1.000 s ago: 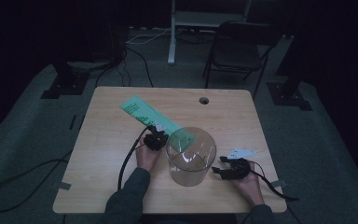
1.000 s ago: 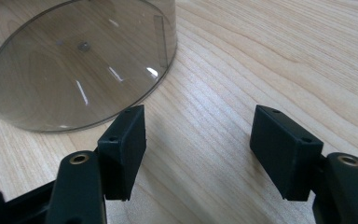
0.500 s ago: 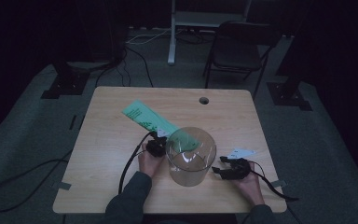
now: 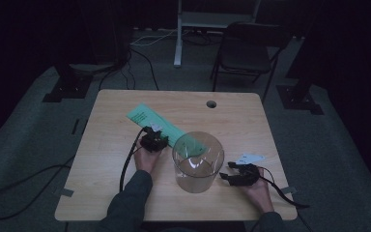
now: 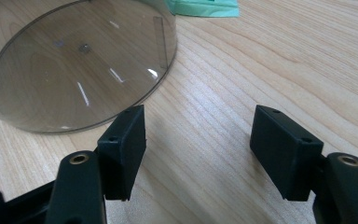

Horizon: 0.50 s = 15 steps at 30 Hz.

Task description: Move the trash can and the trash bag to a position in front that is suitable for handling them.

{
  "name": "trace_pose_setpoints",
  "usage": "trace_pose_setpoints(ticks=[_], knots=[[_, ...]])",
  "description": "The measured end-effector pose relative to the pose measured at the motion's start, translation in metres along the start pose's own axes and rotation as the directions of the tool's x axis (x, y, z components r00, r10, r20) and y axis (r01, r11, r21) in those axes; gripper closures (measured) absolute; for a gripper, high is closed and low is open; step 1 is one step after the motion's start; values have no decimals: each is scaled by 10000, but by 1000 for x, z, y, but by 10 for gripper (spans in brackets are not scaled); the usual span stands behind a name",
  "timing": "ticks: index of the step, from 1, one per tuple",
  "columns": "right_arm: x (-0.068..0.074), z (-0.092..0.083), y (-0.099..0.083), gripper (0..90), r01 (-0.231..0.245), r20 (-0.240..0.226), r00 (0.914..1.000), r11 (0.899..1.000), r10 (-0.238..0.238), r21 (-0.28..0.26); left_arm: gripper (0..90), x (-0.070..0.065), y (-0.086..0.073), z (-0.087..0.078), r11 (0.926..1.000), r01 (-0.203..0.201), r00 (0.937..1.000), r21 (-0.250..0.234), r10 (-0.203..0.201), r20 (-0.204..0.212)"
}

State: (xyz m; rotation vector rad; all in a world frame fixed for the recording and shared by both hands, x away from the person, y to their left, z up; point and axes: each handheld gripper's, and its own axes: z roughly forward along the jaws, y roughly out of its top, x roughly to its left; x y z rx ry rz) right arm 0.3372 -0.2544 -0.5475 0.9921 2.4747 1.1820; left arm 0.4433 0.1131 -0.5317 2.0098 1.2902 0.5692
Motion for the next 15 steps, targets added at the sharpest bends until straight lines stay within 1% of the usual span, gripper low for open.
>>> trace_pose_setpoints(ticks=[2, 3, 6, 9, 11, 13, 14, 15], knots=[[0, 0, 0, 348, -7, -3, 10000, 10000, 7, -6, 564, 6, 2, 6, 9997, 254, 9992, 73, -252, -303], [0, 0, 0, 349, -5, -3, 10000, 10000, 5, -4, 551, 6, 2, 6, 9997, 254, 9992, 73, -252, -303], [0, 0, 0, 348, -22, -17, 10000, 10000, 22, 1, 527, 11, 1, 11, 9983, 575, 9969, 28, -573, -532], [0, 0, 0, 348, -35, -28, 10000, 10000, 35, 4, 526, 13, -1, 13, 9983, 580, 9962, 58, -575, -660], [0, 0, 0, 347, -19, -28, 10000, 10000, 19, 2, 546, 13, 0, 14, 9979, 640, 9954, 41, -636, -714], [0, 0, 0, 346, 2, -22, 10000, 10000, -2, -2, 615, 13, 0, 13, 9983, 578, 9961, 58, -573, -670], [0, 0, 0, 346, 2, -22, 10000, 10000, -2, -2, 615, 12, 0, 12, 9986, 521, 9967, 88, -515, -622], [0, 0, 0, 345, 6, -13, 10000, 10000, -6, 4, 669, 11, -1, 12, 9989, 463, 9975, 95, -458, -546]])
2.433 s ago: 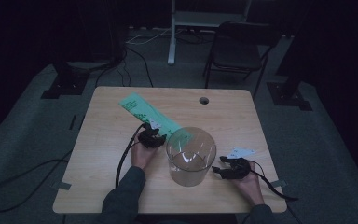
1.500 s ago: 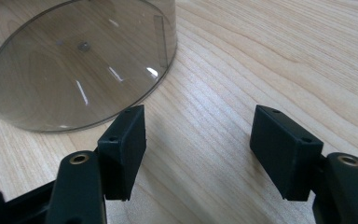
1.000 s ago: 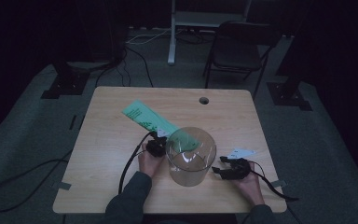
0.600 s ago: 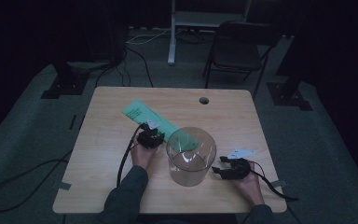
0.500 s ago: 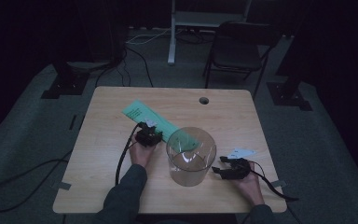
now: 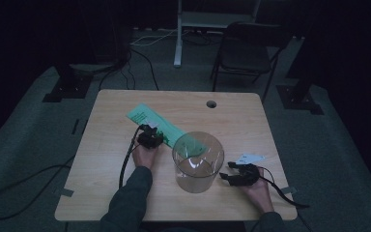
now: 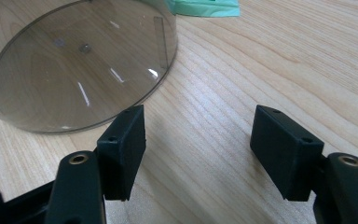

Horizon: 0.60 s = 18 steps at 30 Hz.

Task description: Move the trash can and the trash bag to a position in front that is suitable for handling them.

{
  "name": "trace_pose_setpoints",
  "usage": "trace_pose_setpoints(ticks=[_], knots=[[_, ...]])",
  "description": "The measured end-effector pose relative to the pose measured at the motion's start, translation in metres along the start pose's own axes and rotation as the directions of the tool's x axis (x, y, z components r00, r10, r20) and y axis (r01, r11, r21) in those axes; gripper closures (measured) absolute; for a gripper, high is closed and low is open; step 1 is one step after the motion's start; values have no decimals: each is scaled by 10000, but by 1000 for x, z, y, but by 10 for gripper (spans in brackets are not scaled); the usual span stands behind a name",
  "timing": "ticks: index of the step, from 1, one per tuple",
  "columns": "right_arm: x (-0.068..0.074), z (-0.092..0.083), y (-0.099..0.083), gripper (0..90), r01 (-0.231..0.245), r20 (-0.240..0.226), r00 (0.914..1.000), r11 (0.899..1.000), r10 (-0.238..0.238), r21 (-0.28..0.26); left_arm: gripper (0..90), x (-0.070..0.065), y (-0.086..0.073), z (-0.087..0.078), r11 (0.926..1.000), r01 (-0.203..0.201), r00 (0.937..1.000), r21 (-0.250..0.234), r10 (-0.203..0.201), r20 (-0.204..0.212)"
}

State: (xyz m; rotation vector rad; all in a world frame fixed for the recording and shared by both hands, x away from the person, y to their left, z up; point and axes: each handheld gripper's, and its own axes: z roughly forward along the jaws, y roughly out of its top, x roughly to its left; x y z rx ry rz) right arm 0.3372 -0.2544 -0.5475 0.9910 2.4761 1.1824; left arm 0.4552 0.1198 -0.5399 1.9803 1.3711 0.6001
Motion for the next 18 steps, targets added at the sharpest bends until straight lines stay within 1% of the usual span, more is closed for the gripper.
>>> trace_pose_setpoints(ticks=[1, 3, 4, 7, 10, 15, 16, 18], knots=[[0, 0, 0, 343, 4, 2, 10000, 10000, -4, 2, 785, -1, 0, -1, 9999, -160, 9999, 57, 160, -17], [0, 0, 0, 341, 11, 4, 10000, 10000, -11, 3, 869, -3, -1, -3, 9988, -473, 9989, 100, 473, 37], [0, 0, 0, 339, 23, 0, 10000, 10000, -23, 5, 892, -3, -2, -4, 9989, -455, 9990, 74, 455, 23], [1, 0, 0, 338, 29, 3, 10000, 10000, -29, 7, 898, -3, -4, -7, 9991, -427, 9991, 13, 427, 33], [1, 0, 0, 337, 50, 4, 10000, 10000, -50, 15, 897, 0, -9, -15, 9997, -236, 9997, -41, 236, 17], [1, 0, 0, 337, 46, 24, 10000, 10000, -46, 28, 894, 4, -26, -29, 10000, -24, 10000, 92, 24, -48], [1, 0, 0, 337, 44, 27, 10000, 10000, -44, 23, 889, 5, -30, -33, 10000, 0, 10000, 91, 0, 11], [1, 0, 0, 337, 41, 34, 10000, 10000, -42, 23, 883, 7, -36, -40, 9999, -9, 10000, 129, 9, 4]])
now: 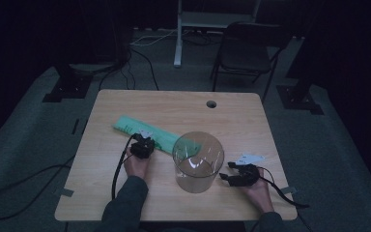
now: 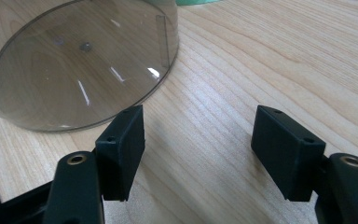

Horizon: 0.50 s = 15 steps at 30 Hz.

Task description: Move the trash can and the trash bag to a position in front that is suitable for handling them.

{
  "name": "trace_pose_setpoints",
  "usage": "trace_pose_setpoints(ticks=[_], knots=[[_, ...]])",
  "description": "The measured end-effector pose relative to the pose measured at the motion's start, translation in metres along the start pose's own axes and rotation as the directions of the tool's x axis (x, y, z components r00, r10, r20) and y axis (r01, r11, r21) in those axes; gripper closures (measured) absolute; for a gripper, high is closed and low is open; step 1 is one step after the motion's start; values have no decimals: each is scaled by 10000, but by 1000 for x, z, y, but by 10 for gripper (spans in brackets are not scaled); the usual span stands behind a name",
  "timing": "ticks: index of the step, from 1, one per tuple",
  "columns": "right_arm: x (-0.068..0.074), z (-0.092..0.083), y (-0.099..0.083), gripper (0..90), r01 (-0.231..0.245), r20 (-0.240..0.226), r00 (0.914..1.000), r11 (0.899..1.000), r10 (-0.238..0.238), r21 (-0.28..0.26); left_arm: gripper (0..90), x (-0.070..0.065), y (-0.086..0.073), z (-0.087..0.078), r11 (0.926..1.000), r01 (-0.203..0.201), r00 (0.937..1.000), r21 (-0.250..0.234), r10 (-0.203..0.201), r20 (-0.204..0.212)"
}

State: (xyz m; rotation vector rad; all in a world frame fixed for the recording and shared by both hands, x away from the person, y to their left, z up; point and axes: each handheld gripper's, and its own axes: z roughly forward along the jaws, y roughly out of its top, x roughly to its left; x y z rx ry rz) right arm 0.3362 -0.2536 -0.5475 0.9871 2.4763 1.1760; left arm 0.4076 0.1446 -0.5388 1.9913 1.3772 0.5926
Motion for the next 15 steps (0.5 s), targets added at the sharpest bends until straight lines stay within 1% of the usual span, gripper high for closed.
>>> trace_pose_setpoints(ticks=[5, 9, 15], knots=[[0, 0, 0, 337, 17, 18, 10000, 10000, -17, 5, 872, 3, -12, -14, 9995, -282, 9996, 116, 282, 23], [0, 0, 0, 337, 16, 17, 10000, 10000, -16, 5, 868, 2, -20, -24, 9987, -471, 9989, 199, 471, -24], [0, 0, 0, 336, 6, 5, 10000, 10000, -6, 1, 858, 0, -32, -36, 9983, -542, 9985, 209, 542, 37]])
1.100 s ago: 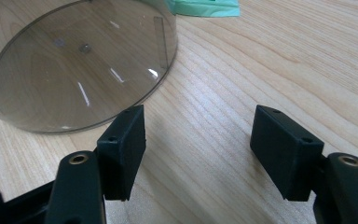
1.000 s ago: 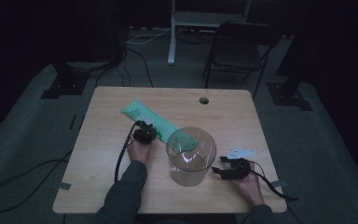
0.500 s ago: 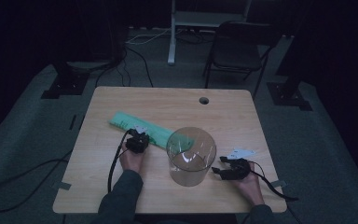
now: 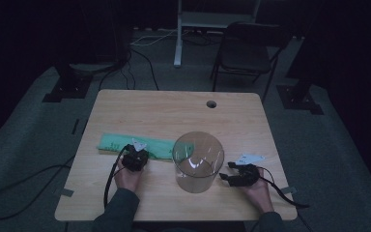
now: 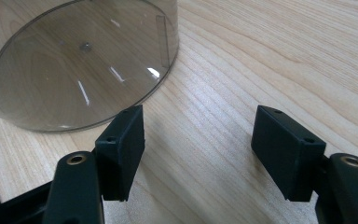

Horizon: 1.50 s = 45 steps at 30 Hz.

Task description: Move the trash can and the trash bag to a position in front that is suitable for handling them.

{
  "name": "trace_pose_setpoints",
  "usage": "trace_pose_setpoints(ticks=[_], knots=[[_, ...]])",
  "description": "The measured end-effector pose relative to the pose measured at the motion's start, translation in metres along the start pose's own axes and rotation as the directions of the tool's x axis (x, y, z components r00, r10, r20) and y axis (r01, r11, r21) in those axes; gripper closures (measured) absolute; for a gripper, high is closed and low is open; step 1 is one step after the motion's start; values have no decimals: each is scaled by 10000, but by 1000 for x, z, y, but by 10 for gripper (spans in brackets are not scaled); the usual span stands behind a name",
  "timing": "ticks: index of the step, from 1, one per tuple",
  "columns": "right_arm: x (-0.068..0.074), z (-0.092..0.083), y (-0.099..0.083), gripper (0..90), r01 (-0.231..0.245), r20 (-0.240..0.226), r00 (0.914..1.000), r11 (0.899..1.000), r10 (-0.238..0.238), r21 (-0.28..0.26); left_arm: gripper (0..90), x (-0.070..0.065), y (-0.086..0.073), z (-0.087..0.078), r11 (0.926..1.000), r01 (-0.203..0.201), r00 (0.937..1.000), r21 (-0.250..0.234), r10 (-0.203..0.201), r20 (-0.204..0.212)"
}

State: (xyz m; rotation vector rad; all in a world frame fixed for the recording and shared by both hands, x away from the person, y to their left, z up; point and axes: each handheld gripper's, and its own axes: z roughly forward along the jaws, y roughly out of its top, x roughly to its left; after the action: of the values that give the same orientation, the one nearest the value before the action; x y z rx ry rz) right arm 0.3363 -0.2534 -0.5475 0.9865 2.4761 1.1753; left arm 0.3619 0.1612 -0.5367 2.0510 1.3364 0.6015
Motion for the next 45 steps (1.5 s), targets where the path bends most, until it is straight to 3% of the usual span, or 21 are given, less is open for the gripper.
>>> trace_pose_setpoints(ticks=[5, 19, 25, 31, 37, 41, 45], knots=[[0, 1, 0, 336, 11, -10, 10000, 10000, -11, -11, 853, -3, -10, -10, 10000, -45, 10000, -5, 45, 79], [1, 2, 2, 334, 74, -17, 10000, 10000, -74, -3, 780, -19, -37, -37, 9993, 361, 9990, 33, -362, 274], [1, 3, 2, 330, 98, -18, 10000, 10000, -98, 16, 678, -33, -39, -40, 10000, -3, 9994, 27, 2, 351], [1, 3, 3, 330, 105, -33, 9999, 9999, -105, 9, 586, -28, -33, -39, 9992, -304, 9993, -270, 310, 219], [1, 3, 3, 330, 102, -40, 9999, 9999, -102, 13, 554, -20, -34, -37, 9978, -656, 9972, -122, 651, -367], [1, 3, 3, 330, 111, -34, 9999, 9999, -111, 16, 557, -15, -36, -37, 9989, -463, 9984, -60, 461, -329], [1, 3, 3, 329, 107, -37, 9999, 9999, -107, 13, 561, -12, -39, -41, 9991, -418, 9991, -121, 418, 27]])
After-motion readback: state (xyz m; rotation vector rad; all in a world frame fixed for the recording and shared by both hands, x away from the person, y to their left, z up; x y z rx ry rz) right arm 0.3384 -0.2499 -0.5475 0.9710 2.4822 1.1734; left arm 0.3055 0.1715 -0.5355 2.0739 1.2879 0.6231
